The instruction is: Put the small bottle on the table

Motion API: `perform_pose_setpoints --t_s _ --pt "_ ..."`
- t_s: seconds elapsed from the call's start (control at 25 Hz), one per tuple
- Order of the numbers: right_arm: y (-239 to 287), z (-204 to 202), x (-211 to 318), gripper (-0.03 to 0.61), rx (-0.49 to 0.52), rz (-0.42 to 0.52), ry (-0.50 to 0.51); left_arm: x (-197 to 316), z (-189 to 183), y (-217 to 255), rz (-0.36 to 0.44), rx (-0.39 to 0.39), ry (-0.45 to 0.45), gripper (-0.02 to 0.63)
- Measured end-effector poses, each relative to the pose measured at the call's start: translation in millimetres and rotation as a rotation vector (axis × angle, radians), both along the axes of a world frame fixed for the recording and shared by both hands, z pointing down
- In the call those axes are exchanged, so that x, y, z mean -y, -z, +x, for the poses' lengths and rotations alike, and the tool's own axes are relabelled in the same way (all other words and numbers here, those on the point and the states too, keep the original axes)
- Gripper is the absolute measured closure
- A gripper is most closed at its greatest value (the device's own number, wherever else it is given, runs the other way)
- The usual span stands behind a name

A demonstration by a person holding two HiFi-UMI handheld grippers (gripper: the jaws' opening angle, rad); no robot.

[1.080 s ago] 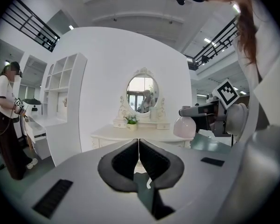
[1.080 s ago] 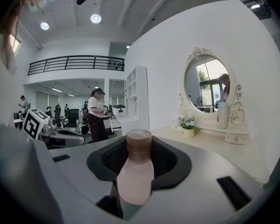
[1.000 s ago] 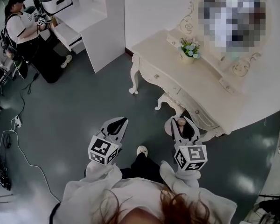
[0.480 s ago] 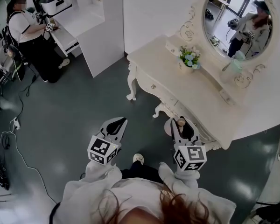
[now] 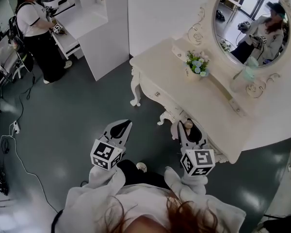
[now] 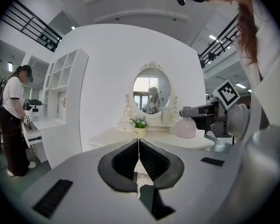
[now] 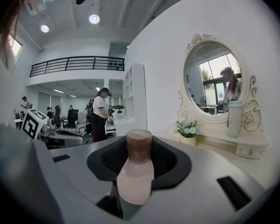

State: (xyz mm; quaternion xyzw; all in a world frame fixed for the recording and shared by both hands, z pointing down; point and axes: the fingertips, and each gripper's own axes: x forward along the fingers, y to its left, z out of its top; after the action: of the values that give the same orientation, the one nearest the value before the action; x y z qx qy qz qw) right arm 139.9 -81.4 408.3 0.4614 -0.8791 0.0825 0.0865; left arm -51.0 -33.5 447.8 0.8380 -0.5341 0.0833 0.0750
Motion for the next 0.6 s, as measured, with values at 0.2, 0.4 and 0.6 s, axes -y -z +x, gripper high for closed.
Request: perform_pose_setpoints --t_s 0.2,0.4,0.6 --pt "-9 5 7 0.425 0.007 -0.015 -0.001 3 6 -10 -0.025 0.003 0.001 0.595" --pt "-16 1 18 0.425 0.009 -0.032 0.004 14 4 -15 -0.037 0.003 0.001 0.595" --pt "-14 -5 44 0.425 0.016 -0.024 -0.004 46 3 -18 -0.037 0.002 -0.025 0.595"
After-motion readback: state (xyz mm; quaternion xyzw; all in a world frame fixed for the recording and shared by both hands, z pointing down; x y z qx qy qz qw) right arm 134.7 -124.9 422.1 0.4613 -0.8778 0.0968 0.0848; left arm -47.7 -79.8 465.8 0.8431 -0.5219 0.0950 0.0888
